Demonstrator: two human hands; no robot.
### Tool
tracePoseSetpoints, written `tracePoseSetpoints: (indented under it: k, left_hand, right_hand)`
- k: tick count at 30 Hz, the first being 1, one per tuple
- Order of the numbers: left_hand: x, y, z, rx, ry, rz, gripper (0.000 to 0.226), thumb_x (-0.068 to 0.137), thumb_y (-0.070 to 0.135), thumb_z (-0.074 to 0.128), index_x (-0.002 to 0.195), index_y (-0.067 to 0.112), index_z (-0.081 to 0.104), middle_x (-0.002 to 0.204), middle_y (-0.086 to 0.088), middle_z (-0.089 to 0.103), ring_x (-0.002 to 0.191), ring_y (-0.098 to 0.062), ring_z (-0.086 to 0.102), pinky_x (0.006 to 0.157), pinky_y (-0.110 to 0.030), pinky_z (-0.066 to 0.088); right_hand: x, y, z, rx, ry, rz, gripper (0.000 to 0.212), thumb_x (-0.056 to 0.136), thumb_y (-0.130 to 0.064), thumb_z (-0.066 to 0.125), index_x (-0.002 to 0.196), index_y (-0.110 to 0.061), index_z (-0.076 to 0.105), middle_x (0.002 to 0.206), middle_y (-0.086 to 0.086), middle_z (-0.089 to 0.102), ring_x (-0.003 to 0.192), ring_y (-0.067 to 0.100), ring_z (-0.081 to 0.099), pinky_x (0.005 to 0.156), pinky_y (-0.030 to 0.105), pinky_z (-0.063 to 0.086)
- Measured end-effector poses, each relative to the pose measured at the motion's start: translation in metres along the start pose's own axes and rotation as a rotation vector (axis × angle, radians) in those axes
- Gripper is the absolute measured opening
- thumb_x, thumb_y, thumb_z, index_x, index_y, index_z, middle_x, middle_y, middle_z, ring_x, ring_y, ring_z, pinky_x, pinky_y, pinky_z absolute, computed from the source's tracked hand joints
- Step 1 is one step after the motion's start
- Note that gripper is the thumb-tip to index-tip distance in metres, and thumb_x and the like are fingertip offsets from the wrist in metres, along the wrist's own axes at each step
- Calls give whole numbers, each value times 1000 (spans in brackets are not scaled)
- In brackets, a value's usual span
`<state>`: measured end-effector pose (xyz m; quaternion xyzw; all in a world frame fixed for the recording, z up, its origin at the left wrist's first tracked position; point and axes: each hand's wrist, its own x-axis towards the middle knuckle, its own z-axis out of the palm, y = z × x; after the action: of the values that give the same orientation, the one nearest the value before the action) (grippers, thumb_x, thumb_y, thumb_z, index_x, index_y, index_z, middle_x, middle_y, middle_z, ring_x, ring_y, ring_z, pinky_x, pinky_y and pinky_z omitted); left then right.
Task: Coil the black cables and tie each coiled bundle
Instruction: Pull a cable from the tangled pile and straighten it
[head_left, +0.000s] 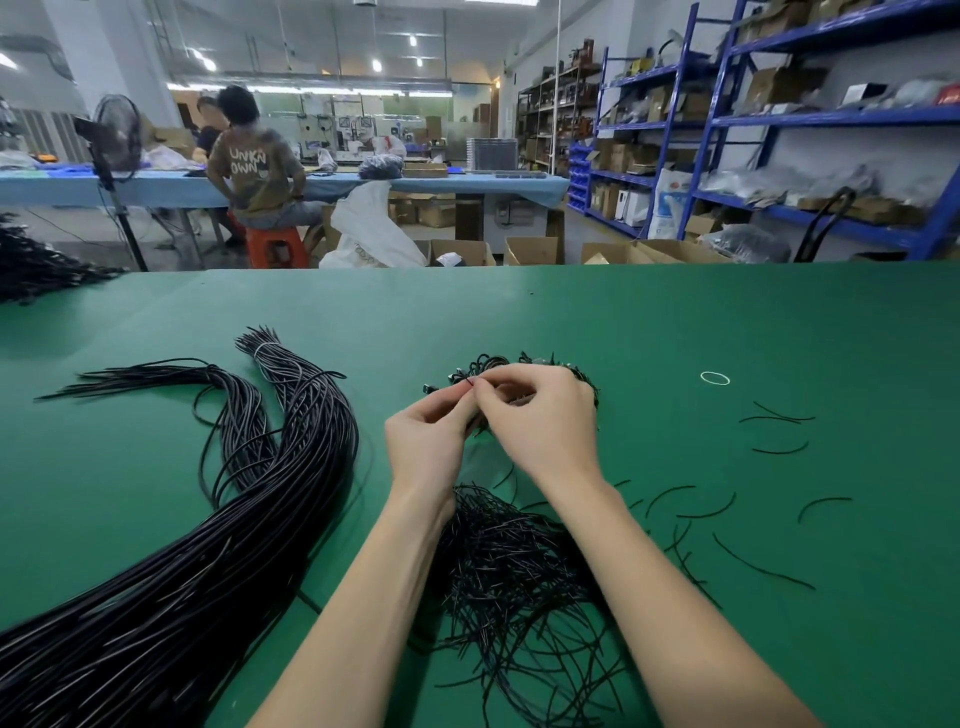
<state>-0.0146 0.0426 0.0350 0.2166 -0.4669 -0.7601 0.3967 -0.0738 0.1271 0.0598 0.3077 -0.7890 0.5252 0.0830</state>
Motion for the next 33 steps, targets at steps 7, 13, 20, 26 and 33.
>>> tracePoseSetpoints:
  k: [7, 13, 20, 26, 33]
  left_hand:
    - [0, 8, 3, -126, -67, -103, 11, 82, 0, 75, 91, 5, 77, 93, -11, 78, 82, -13, 74, 70, -17, 56]
    - [3, 14, -2, -150, -169, -248, 20, 85, 2, 71, 104, -2, 74, 93, -12, 77, 76, -14, 72, 72, -20, 59]
    - [5, 18, -9, -322, -204, -496, 33, 66, 1, 77, 97, 4, 68, 93, -16, 75, 78, -19, 75, 77, -28, 61]
    - [2, 22, -11, -352, -237, -626, 36, 68, -3, 74, 103, -6, 67, 90, -19, 74, 75, -23, 75, 68, -32, 63]
    - [3, 20, -8, -179, -163, -470, 43, 62, 6, 79, 103, 11, 69, 84, -8, 77, 67, -12, 74, 60, -21, 59]
  right_hand:
    - [-1, 11, 4, 325, 41, 91, 13, 87, -20, 73, 79, -30, 79, 74, -17, 76, 71, 4, 74, 79, 29, 61]
    - [4, 23, -5, 295, -81, -70, 16, 94, -14, 69, 88, -28, 73, 84, -17, 76, 82, -1, 71, 66, 10, 50]
    - [13, 30, -20, 351, -345, -111, 16, 101, -10, 61, 95, -24, 68, 88, -7, 76, 87, 4, 69, 82, 18, 51]
    - [15, 32, -27, 301, -410, -156, 21, 100, -8, 62, 93, -27, 69, 93, -12, 72, 93, 6, 67, 87, 25, 53]
    - [10, 26, -31, -42, -225, -299, 14, 79, -37, 84, 86, -39, 72, 86, -22, 69, 82, 4, 62, 66, 7, 38]
